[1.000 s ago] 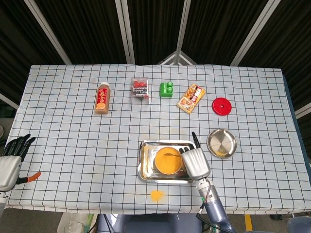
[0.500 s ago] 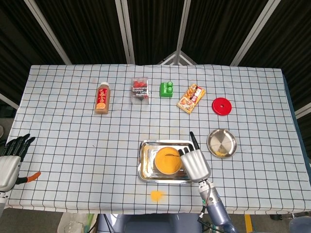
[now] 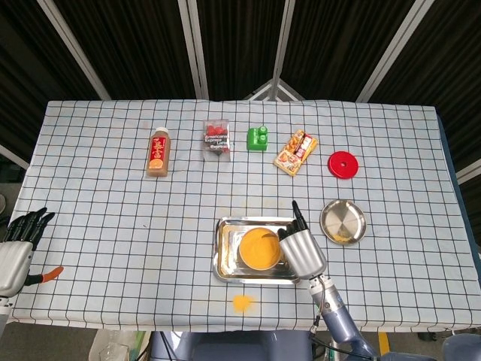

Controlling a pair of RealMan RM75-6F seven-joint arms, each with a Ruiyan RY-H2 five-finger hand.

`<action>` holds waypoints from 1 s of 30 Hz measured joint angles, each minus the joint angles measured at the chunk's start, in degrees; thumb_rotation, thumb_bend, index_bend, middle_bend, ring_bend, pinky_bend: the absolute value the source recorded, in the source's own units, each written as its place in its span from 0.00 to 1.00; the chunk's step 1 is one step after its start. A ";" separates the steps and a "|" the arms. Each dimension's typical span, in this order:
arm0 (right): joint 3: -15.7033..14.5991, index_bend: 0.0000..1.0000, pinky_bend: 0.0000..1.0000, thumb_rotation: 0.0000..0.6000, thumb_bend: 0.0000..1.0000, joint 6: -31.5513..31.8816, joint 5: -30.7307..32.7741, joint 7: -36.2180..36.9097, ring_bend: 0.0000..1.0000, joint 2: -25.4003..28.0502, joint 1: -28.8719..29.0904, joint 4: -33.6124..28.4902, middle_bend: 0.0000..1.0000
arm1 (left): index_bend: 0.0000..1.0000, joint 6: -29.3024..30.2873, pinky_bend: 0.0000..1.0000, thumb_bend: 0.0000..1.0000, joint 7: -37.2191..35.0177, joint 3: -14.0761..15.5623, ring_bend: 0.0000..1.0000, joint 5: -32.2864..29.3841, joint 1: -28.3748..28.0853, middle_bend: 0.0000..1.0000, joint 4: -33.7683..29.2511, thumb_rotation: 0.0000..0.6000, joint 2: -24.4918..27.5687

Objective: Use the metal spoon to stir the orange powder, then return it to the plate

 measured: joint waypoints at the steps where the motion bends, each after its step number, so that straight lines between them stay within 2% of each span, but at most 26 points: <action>1: -0.08 0.94 0.00 1.00 0.75 -0.16 0.00 0.13 0.47 -0.13 -0.19 0.51 0.79 | 0.00 -0.08 0.00 0.00 -0.04 0.01 0.00 -0.09 0.00 0.00 -0.03 1.00 0.02; 9: -0.93 0.94 0.00 1.00 0.75 -0.99 -0.06 1.62 0.47 -1.00 -1.22 1.51 0.79 | 0.00 -0.29 0.00 0.00 0.04 -0.01 0.00 -0.27 -0.06 0.00 -0.13 1.00 0.08; 23: -3.61 0.95 0.00 1.00 0.75 -1.55 -2.29 2.71 0.47 -1.52 -3.28 -2.10 0.79 | 0.00 -0.30 0.00 0.00 0.13 -0.02 0.00 -0.41 -0.02 0.00 -0.23 1.00 0.07; 30: -3.27 0.95 0.00 1.00 0.75 -1.26 -3.52 2.77 0.47 -1.76 -3.67 -3.36 0.79 | 0.00 -0.23 0.00 0.00 0.00 -0.06 0.00 -0.45 0.02 0.00 -0.24 1.00 0.10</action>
